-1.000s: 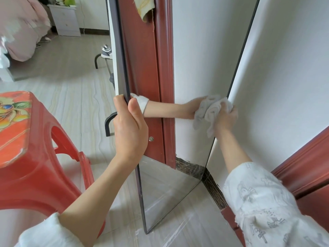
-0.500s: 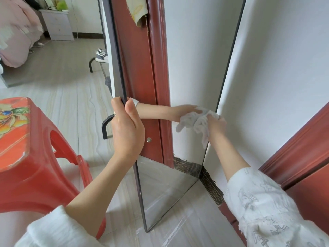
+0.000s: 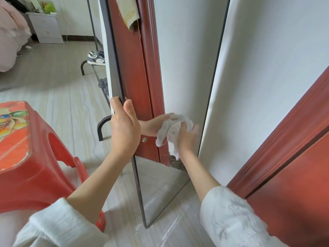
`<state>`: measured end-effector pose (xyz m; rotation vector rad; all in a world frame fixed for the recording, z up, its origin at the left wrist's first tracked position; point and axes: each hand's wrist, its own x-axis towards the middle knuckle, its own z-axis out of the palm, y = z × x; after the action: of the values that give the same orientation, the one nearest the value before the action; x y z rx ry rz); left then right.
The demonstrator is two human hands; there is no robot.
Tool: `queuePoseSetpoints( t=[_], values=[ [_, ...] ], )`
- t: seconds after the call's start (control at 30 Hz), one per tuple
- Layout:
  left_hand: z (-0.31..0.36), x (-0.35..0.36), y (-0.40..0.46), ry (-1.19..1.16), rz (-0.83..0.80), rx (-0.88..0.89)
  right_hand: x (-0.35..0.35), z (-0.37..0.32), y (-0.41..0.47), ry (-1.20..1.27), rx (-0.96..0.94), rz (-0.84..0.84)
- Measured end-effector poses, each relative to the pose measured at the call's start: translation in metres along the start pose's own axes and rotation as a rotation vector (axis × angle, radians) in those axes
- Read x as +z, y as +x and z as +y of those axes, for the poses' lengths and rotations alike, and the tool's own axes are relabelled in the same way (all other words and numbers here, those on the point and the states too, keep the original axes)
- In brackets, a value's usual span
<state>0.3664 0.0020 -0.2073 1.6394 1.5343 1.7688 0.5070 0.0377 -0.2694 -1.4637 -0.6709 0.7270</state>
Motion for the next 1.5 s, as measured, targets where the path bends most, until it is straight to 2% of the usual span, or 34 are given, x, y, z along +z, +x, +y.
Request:
queuePoseSetpoints(
  t=[0.1, 0.17, 0.27, 0.33, 0.43, 0.53, 0.6, 0.67, 0.83, 0.9, 0.97, 1.13, 1.23, 1.33, 1.43, 1.5],
  values=[
    [0.000, -0.002, 0.000, 0.000, -0.025, 0.010, -0.012, 0.030, -0.005, -0.089, 0.283, -0.061],
    [0.000, -0.004, -0.001, -0.012, -0.061, 0.004, -0.015, 0.028, -0.007, -0.087, 0.393, -0.142],
    [0.004, -0.010, -0.001, -0.032, -0.124, -0.009, -0.006, -0.008, -0.007, -0.076, 0.314, -0.119],
    [0.006, -0.015, 0.001, -0.041, -0.165, -0.025, 0.005, -0.043, -0.007, -0.006, 0.198, -0.060],
    [0.007, -0.025, 0.004, -0.026, -0.250, -0.041, 0.023, -0.092, -0.017, 0.051, -0.022, -0.062],
    [0.008, -0.032, 0.006, -0.003, -0.317, -0.052, 0.032, -0.101, -0.035, 0.063, -0.188, -0.044],
    [0.006, -0.034, 0.006, 0.007, -0.329, -0.041, 0.030, -0.078, -0.043, 0.018, -0.256, -0.023],
    [0.000, -0.037, 0.002, 0.017, -0.343, -0.032, 0.023, -0.036, -0.048, 0.010, -0.189, -0.025],
    [-0.030, -0.036, -0.028, 0.058, -0.405, -0.049, 0.000, 0.068, -0.058, -0.068, 0.203, -0.014],
    [-0.038, -0.034, -0.032, 0.090, -0.397, -0.035, -0.004, 0.090, -0.058, -0.131, 0.343, -0.026],
    [-0.043, -0.034, -0.031, 0.126, -0.405, -0.018, -0.005, 0.093, -0.055, -0.143, 0.398, -0.026],
    [-0.048, -0.032, -0.031, 0.158, -0.429, -0.012, 0.008, 0.043, -0.047, 0.013, 0.276, 0.040],
    [-0.049, -0.029, -0.033, 0.148, -0.418, -0.001, 0.016, 0.011, -0.054, 0.047, 0.081, 0.026],
    [-0.050, -0.029, -0.034, 0.150, -0.406, -0.019, 0.024, 0.015, -0.077, -0.005, -0.111, 0.025],
    [-0.048, -0.031, -0.034, 0.163, -0.418, -0.029, 0.025, 0.054, -0.101, 0.016, -0.041, -0.013],
    [-0.045, -0.034, -0.035, 0.186, -0.432, -0.027, 0.017, 0.082, -0.110, -0.092, 0.047, -0.045]
  ],
)
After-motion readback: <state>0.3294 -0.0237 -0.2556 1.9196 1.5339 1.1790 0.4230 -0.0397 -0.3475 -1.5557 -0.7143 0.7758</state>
